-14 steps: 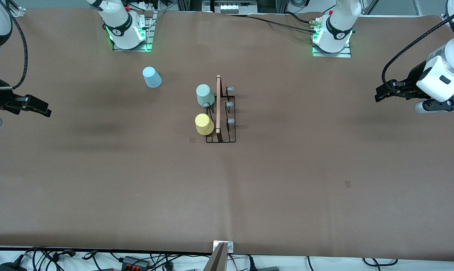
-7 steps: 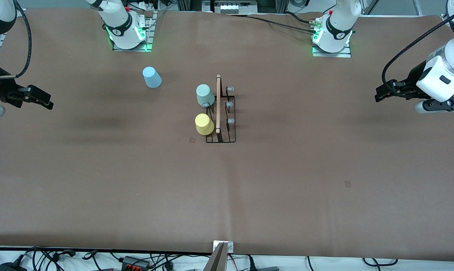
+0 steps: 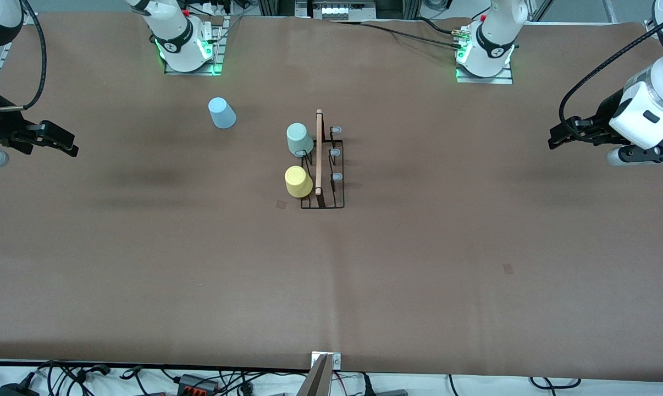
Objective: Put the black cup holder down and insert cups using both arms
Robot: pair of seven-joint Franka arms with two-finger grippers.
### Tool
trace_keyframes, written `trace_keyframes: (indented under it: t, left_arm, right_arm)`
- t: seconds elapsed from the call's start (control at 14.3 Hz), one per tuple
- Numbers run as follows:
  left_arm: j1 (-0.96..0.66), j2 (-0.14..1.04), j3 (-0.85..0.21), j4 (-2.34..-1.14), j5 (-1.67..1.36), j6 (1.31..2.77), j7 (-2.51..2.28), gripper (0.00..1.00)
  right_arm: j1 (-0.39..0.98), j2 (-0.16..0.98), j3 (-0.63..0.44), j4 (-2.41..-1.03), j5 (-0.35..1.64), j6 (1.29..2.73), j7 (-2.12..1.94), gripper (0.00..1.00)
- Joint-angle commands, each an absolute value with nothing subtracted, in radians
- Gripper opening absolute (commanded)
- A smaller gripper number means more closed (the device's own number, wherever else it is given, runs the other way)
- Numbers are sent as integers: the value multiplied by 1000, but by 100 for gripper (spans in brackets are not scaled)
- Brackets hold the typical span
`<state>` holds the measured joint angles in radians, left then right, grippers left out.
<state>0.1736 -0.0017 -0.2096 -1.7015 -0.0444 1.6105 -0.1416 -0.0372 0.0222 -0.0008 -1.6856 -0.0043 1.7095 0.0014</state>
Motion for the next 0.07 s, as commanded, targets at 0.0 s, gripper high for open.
trace_keyframes:
  t: [0.0]
  left_arm:
    - [183,5,-213,-1689,-57,1598,-117,100]
  right_arm:
    - [-32,8,3,-1692,-3,1703,-14,100]
